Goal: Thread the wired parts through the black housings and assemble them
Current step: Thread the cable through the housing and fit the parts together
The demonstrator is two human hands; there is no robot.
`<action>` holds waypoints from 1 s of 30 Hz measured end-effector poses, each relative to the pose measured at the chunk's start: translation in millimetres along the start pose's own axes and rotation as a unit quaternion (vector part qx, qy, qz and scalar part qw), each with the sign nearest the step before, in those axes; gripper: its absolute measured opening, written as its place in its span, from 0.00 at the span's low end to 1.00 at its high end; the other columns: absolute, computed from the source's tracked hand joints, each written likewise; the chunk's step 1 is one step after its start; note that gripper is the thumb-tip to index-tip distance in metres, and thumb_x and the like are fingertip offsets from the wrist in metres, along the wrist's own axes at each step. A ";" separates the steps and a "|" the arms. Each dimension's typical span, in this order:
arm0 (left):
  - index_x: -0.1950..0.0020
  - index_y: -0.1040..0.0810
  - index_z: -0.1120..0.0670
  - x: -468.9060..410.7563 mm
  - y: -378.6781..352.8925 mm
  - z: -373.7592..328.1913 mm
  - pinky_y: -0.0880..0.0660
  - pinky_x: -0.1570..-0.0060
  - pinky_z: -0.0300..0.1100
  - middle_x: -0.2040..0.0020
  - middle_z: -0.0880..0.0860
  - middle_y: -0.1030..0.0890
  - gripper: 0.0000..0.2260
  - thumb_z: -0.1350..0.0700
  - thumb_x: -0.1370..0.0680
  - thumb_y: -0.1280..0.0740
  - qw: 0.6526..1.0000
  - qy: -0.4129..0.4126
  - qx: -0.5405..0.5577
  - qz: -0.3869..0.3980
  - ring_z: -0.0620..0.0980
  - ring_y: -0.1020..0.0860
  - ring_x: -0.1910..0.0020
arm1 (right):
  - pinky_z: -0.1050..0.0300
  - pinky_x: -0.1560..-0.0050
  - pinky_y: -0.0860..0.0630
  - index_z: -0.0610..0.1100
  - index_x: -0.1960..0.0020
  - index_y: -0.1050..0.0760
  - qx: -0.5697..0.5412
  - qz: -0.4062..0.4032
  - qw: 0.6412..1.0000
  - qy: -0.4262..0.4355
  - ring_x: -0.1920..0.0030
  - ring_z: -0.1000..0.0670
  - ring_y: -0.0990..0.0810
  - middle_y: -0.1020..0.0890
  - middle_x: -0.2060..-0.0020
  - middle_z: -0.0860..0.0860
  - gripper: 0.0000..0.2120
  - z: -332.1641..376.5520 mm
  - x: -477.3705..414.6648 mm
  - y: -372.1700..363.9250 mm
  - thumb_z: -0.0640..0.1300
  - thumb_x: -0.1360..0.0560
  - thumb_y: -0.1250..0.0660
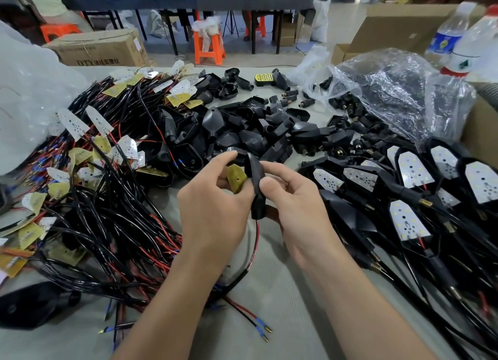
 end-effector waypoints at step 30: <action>0.49 0.14 0.33 6.7 -31.2 8.8 0.17 0.55 0.43 0.54 0.36 0.14 0.17 0.57 0.26 0.28 0.977 0.081 0.142 0.137 0.43 0.15 0.59 | 0.41 0.43 0.17 0.47 0.49 0.15 -0.024 -0.046 0.999 -0.005 0.48 0.42 0.14 0.13 0.52 0.44 0.16 -1.5 -7.2 17.8 0.34 0.17 0.40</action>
Point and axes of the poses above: each hand's wrist, its own x-axis away from the middle knuckle, its own y-axis out of the back of the hand, z = x × y, the point moved 9 cm from there along -x, towards the middle knuckle
